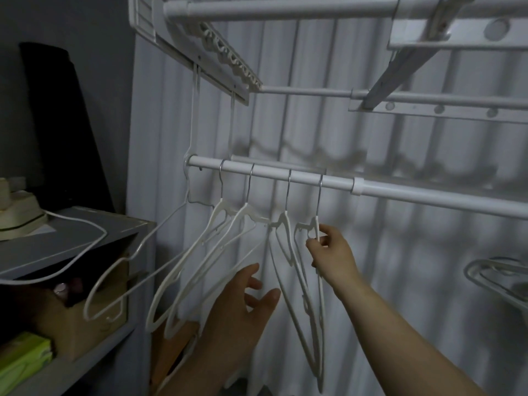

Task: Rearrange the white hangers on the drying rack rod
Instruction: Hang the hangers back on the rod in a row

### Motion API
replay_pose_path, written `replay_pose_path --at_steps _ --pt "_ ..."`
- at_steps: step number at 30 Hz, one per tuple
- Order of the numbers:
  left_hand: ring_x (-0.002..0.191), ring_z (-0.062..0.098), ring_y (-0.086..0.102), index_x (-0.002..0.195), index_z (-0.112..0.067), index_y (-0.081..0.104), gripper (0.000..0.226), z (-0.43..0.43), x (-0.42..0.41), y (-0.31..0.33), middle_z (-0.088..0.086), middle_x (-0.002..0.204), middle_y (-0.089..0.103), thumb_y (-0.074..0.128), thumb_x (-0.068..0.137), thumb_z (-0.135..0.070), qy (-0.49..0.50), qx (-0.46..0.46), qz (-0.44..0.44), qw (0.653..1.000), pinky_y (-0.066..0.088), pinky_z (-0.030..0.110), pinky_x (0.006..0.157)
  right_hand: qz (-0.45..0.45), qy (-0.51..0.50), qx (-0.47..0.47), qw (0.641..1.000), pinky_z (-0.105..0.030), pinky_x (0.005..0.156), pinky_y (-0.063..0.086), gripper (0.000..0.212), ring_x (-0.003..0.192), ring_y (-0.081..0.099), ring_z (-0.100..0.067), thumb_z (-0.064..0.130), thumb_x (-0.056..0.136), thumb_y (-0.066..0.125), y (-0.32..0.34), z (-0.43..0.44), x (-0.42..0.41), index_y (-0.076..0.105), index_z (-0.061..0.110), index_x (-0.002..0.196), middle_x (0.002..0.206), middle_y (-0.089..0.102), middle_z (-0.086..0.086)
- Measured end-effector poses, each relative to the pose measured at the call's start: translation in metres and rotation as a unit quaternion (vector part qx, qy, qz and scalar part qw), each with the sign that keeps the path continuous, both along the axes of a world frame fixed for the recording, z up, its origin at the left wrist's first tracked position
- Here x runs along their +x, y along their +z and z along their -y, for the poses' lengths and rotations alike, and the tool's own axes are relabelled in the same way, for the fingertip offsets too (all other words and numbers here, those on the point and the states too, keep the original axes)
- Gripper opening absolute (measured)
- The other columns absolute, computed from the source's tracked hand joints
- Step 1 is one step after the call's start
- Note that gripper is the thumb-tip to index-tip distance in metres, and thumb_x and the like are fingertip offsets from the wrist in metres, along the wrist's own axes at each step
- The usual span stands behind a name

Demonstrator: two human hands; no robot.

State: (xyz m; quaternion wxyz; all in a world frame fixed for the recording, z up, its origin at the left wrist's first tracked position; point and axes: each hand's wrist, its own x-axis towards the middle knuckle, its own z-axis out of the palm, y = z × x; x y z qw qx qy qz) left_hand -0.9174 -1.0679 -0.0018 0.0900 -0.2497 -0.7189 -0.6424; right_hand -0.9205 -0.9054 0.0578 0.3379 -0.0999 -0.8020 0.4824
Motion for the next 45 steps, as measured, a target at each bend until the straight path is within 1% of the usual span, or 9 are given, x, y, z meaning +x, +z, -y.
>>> replay_pose_path --at_steps 10,15,19,23,28,33,38,41,45 --pt "0.078 -0.001 0.054 0.096 -0.046 0.042 0.028 -0.007 0.004 -0.007 -0.018 0.087 0.054 0.06 0.082 -0.031 -0.023 -0.003 0.017 1.0 0.04 -0.002 0.057 -0.013 -0.001 -0.01 1.0 -0.014 0.043 0.037 0.041 0.059 0.048 -0.009 0.011 0.089 0.047 -0.006 0.001 -0.004 0.041 0.01 0.13 0.074 0.045 0.006" --pt "0.075 0.0 0.055 0.09 -0.038 0.053 0.023 -0.003 0.007 -0.001 -0.014 0.083 0.058 0.062 0.081 -0.019 0.061 0.039 -0.04 0.997 0.037 -0.005 0.058 -0.058 -0.026 -0.007 0.998 -0.004 0.04 0.038 0.043 0.063 0.047 -0.005 0.02 0.089 0.052 -0.007 -0.004 0.003 0.042 0.008 0.13 0.108 0.045 0.001" --pt "0.068 -0.002 0.057 0.075 -0.043 0.057 0.029 -0.001 0.027 0.011 -0.014 0.077 0.058 0.062 0.082 -0.015 0.102 0.085 -0.078 0.988 0.046 0.009 0.054 -0.104 -0.067 0.026 0.992 -0.006 0.068 0.035 0.032 0.086 0.049 -0.008 0.02 0.092 0.049 0.002 -0.011 0.019 0.051 0.008 0.121 0.121 0.052 -0.007" --pt "0.067 -0.016 0.055 0.069 -0.04 0.059 0.034 -0.015 0.055 0.032 -0.015 0.076 0.062 0.06 0.082 -0.009 0.074 0.081 -0.133 0.985 0.04 -0.002 0.056 -0.151 -0.077 0.066 0.983 0.002 0.063 0.032 0.025 0.08 0.047 -0.011 0.006 0.09 0.046 0.024 -0.029 0.057 0.057 0.004 0.113 0.116 0.057 -0.014" --pt "0.063 -0.013 0.057 0.062 -0.044 0.062 0.03 -0.068 0.097 0.058 -0.026 0.067 0.067 0.066 0.079 -0.02 -0.012 0.103 -0.146 0.984 0.04 -0.001 0.056 -0.212 -0.095 0.11 0.967 0.0 0.062 0.037 0.025 0.067 0.048 0.0 -0.003 0.085 0.047 0.042 -0.085 0.142 0.06 0.004 0.106 0.095 0.058 -0.004" --pt "0.068 -0.005 0.06 0.067 -0.039 0.058 0.036 -0.165 0.148 0.056 -0.019 0.071 0.062 0.055 0.084 -0.008 -0.101 0.062 -0.151 0.981 0.04 -0.002 0.059 -0.213 -0.193 0.117 0.951 -0.002 0.058 0.038 0.027 0.065 0.048 0.0 -0.005 0.083 0.048 0.044 -0.169 0.238 0.059 0.003 0.106 0.091 0.057 -0.003" --pt "0.07 0.003 0.058 0.065 -0.032 0.061 0.036 -0.259 0.193 0.018 -0.012 0.07 0.063 0.055 0.085 -0.002 -0.215 0.037 -0.042 0.975 0.042 0.002 0.055 -0.115 -0.279 0.097 0.948 -0.013 0.055 0.035 0.023 0.07 0.05 -0.009 0.003 0.087 0.05 0.035 -0.258 0.32 0.061 0.006 0.107 0.091 0.057 -0.004" --pt "0.07 0.006 0.057 0.067 -0.026 0.061 0.033 -0.295 0.21 -0.008 -0.01 0.071 0.062 0.051 0.088 -0.002 -0.245 -0.009 0.031 0.969 0.044 0.012 0.059 -0.028 -0.289 0.065 0.955 -0.015 0.067 0.038 0.023 0.083 0.053 -0.013 0.005 0.088 0.049 0.029 -0.299 0.348 0.062 0.007 0.108 0.094 0.058 -0.002" --pt "0.071 0.014 0.057 0.068 -0.02 0.06 0.029 -0.319 0.221 -0.029 -0.003 0.074 0.061 0.048 0.09 -0.004 -0.243 -0.034 0.162 0.956 0.043 0.021 0.061 0.026 -0.197 -0.012 0.98 -0.024 0.066 0.048 0.019 0.081 0.057 -0.022 -0.001 0.087 0.05 0.03 -0.336 0.357 0.066 0.003 0.095 0.092 0.063 -0.011"
